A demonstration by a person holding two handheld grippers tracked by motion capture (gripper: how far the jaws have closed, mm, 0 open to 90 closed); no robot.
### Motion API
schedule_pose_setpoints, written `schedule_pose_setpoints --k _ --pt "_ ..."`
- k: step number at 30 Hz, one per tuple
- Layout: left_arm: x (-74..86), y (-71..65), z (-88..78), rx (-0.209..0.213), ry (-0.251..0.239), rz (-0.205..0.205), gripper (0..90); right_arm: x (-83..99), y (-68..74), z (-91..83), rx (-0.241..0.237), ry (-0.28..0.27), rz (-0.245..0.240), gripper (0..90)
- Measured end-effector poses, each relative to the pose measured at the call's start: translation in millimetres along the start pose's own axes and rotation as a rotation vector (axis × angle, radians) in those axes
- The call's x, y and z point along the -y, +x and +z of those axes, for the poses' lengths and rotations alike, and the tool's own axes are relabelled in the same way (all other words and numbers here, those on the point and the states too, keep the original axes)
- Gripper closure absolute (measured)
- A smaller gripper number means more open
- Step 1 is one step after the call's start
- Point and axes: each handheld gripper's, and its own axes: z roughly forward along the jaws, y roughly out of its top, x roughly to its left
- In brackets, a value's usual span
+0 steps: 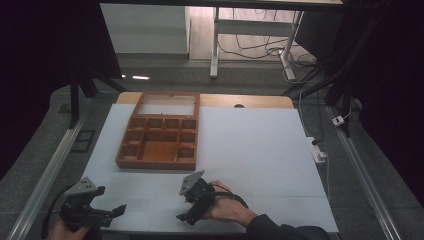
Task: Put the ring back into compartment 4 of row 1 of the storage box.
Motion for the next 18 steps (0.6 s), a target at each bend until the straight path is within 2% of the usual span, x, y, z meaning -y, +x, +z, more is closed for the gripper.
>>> schedule_pose_setpoints --k 1,2,3,4,5,7,11,12,13,15,18 --pt "0.0 -0.1 0.1 -0.002 0.001 0.001 0.6 0.0 0.0 0.0 0.0 0.0 0.0 10.2" --pt "0.0 -0.2 0.1 -0.002 0.001 0.001 0.6 0.5 -0.6 1.9 0.002 0.006 -0.004 14.8" --pt "0.0 -0.2 0.1 -0.002 0.001 0.001 0.6 1.6 -0.8 3.0 0.023 0.017 -0.049 22.2" --pt "0.0 -0.3 0.1 -0.003 0.001 0.001 0.6 1.6 -0.8 3.0 0.023 0.017 -0.049 22.2" --pt "-0.1 -0.3 0.2 -0.003 0.001 0.001 0.6 1.2 -1.4 1.7 0.034 0.026 -0.076 25.8" --pt "-0.2 -0.3 0.3 -0.005 0.005 0.002 0.6 0.1 -3.2 -0.2 0.046 0.033 -0.058 35.8" --pt "-0.1 -0.5 0.1 -0.007 0.004 0.004 0.7 -0.6 -10.2 -5.6 0.056 0.044 -0.047 65.2" --pt "-0.1 -0.5 0.3 -0.007 0.004 0.002 0.7 -0.3 -13.6 -6.4 0.061 0.041 -0.032 77.0" --pt "-0.2 -0.5 0.3 -0.007 0.005 0.002 0.7 -0.3 -13.6 -6.4 0.061 0.041 -0.032 77.0" --pt "-0.1 -0.4 0.2 -0.008 0.005 0.002 0.7 -0.8 -15.3 -6.6 0.067 0.047 -0.025 86.7" --pt "-0.2 -0.3 0.3 -0.008 0.005 0.002 0.7 -2.6 -14.9 -6.4 0.07 0.06 -0.041 87.7"
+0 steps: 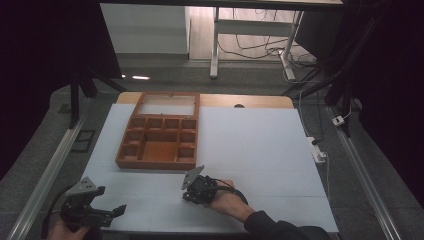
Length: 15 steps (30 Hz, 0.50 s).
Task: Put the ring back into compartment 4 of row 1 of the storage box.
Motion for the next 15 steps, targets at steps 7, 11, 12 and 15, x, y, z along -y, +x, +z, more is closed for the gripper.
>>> schedule_pose_setpoints --k 7,11,12,15 --pt "0.0 0.0 0.0 0.0 0.0 0.001 0.7 -2.3 -0.3 -0.6 -0.003 0.011 -0.015 88.0" --pt "0.1 0.1 -0.1 0.003 -0.002 0.001 0.7 -3.1 -2.0 -3.6 -0.001 -0.002 0.004 88.2" --pt "0.2 0.0 -0.2 0.002 -0.002 0.001 0.7 -4.4 -3.5 -7.5 0.009 -0.026 0.012 88.2" --pt "0.2 0.1 -0.2 0.003 -0.003 0.001 0.7 -6.0 -5.4 -12.2 0.015 -0.05 0.018 88.2"
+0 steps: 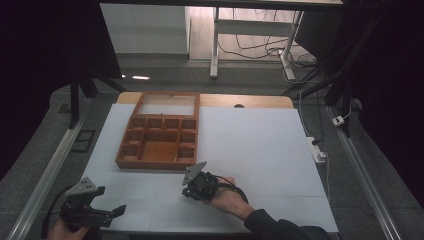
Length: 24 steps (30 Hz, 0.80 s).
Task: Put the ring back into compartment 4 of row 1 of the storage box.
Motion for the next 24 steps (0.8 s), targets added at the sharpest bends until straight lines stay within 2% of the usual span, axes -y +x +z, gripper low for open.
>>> schedule_pose_setpoints --k 2,3,9,14,16,24 --pt "0.0 0.1 0.0 0.001 0.0 -0.001 0.7 -2.2 -1.9 -5.3 0.0 -0.016 0.011 88.2" --pt "0.0 0.1 0.1 0.002 0.0 -0.002 0.7 -3.8 -3.2 -8.7 0.004 -0.047 0.02 88.2" --pt "-0.1 0.4 0.1 0.003 0.0 -0.004 0.7 -8.4 -7.3 -17.9 0.006 -0.076 0.033 88.2" --pt "0.0 0.5 0.0 0.003 0.0 -0.008 0.7 -13.3 -13.7 -27.4 0.007 -0.12 0.055 88.2" --pt "0.0 0.7 0.0 0.003 -0.001 -0.011 0.7 -15.7 -19.0 -32.9 0.021 -0.145 0.065 88.2" --pt "0.0 1.7 0.0 0.004 -0.003 -0.018 0.8 -18.3 -33.7 -39.9 0.045 -0.179 0.104 88.2"
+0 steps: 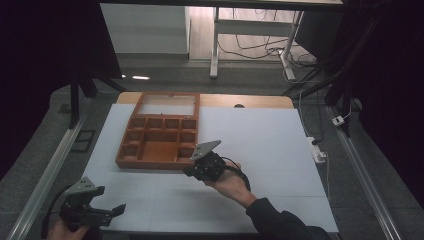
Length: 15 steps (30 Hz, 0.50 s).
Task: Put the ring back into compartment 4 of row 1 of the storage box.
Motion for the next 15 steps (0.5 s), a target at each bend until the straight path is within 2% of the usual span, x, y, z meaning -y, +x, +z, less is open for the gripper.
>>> schedule_pose_setpoints --k 6,15 --pt "-0.1 -0.4 0.3 -0.001 0.004 0.002 0.9 -4.5 -12.8 -1.2 0.023 -0.02 0.037 88.2" --pt "-0.4 -0.6 0.6 -0.002 0.008 0.006 1.0 -13.1 -29.7 0.0 0.055 -0.035 0.066 88.2"
